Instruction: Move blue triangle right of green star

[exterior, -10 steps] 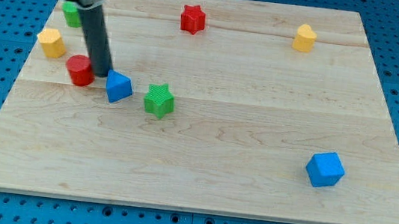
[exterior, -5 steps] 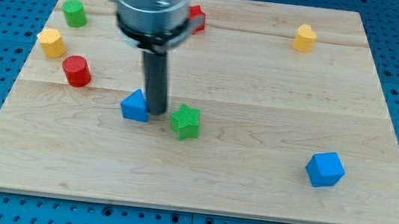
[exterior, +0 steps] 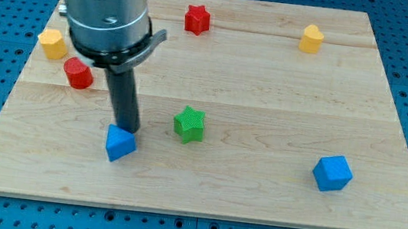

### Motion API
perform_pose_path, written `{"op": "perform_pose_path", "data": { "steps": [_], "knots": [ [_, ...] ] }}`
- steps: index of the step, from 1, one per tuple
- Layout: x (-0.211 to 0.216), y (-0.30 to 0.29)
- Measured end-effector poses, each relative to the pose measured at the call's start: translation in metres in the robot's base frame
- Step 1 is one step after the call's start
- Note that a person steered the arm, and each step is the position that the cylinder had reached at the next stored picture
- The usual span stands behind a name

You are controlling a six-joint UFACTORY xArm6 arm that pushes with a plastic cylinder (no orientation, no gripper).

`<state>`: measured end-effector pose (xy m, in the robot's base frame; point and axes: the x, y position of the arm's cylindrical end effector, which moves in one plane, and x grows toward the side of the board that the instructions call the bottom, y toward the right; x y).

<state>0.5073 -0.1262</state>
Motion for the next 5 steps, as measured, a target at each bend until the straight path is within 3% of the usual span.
{"op": "perform_pose_path", "data": {
  "steps": [1,2,5],
  "knots": [
    [0.005,-0.049],
    [0.03,-0.025],
    [0.029,0.137]
  ]
}}
